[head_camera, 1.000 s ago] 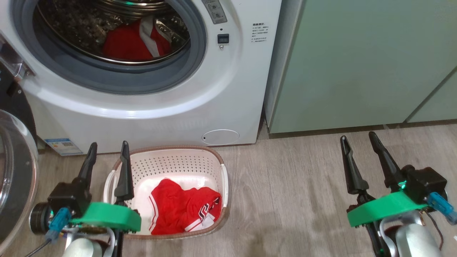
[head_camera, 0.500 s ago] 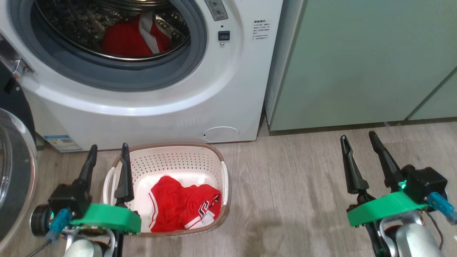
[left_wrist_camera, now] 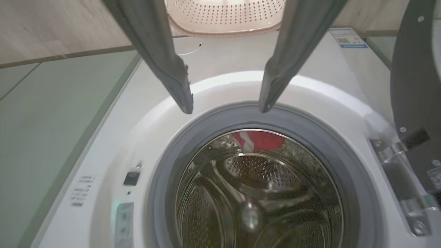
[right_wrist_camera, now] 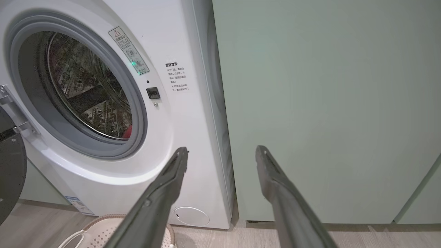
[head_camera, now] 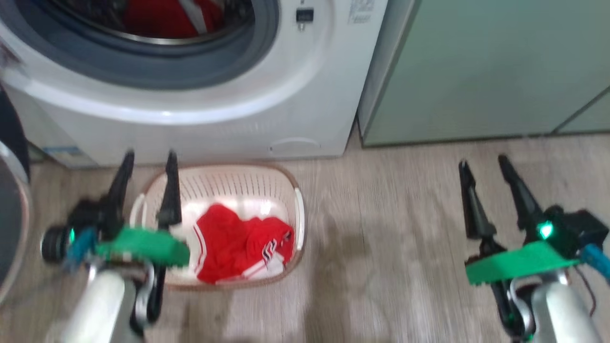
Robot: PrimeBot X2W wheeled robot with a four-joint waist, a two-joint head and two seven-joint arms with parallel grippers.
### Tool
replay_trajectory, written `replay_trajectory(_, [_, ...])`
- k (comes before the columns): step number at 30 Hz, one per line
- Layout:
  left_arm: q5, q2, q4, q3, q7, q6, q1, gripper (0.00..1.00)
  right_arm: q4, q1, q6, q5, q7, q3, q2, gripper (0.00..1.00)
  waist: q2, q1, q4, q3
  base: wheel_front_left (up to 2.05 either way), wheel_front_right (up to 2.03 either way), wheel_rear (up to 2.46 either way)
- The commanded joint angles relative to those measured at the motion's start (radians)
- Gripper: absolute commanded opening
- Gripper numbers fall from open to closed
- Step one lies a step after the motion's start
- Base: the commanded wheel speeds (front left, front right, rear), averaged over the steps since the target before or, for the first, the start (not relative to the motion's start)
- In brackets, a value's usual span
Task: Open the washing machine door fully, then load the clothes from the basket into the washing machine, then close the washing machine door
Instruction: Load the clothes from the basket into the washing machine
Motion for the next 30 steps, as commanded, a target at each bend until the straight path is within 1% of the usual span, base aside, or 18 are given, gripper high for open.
replay_trajectory(1, [0.007,0.010,0.014,0.027,0.024,-0.006,-0.109,1.00,-0.051,-0.066,0.000,0.005,-0.012,0.024,0.001,1.00,0.0000,0.0000,0.002,0.102,0.00,0.00,0.00])
replay_trajectory(5, [-0.010,0.004,0.142,0.021,0.067,-0.035,-0.248,1.00,-0.065,-0.119,0.000,0.010,-0.024,0.038,0.001,1.00,0.0000,0.0000,-0.015,0.219,0.00,0.00,0.00])
replay_trajectory(10, [-0.027,0.001,0.357,0.009,0.113,-0.077,-0.412,1.00,-0.065,-0.197,0.000,0.021,-0.042,0.073,0.001,1.00,0.0000,0.0000,-0.054,0.359,0.00,0.00,0.00])
replay_trajectory(16, [-0.054,-0.007,0.628,-0.011,0.173,-0.147,-0.555,1.00,-0.058,-0.280,0.000,0.048,-0.058,0.121,0.001,1.00,0.0000,0.0000,-0.114,0.513,0.00,0.00,0.00])
replay_trajectory(17, [-0.054,-0.007,0.628,-0.011,0.173,-0.147,-0.555,1.00,-0.058,-0.280,0.000,0.048,-0.058,0.121,0.001,1.00,0.0000,0.0000,-0.114,0.513,0.00,0.00,0.00])
replay_trajectory(20, [-0.058,-0.002,0.749,-0.027,0.207,-0.185,-0.612,1.00,-0.050,-0.316,0.000,0.066,-0.061,0.149,0.001,1.00,0.0000,0.0000,-0.143,0.577,0.00,0.00,0.00])
replay_trajectory(24, [-0.067,0.005,0.870,-0.041,0.245,-0.232,-0.674,1.00,-0.066,-0.353,0.000,0.094,-0.062,0.173,0.001,1.00,0.0000,0.0000,-0.177,0.651,0.00,0.00,0.00])
replay_trajectory(27, [-0.073,0.011,0.944,-0.052,0.285,-0.255,-0.709,1.00,-0.077,-0.369,0.000,0.114,-0.062,0.189,0.001,1.00,0.0000,0.0000,-0.202,0.695,0.00,0.00,0.00])
replay_trajectory(30, [-0.080,0.020,1.002,-0.056,0.313,-0.267,-0.739,1.00,-0.087,-0.378,0.000,0.132,-0.062,0.205,0.001,1.00,0.0000,0.0000,-0.225,0.735,0.00,0.00,0.00])
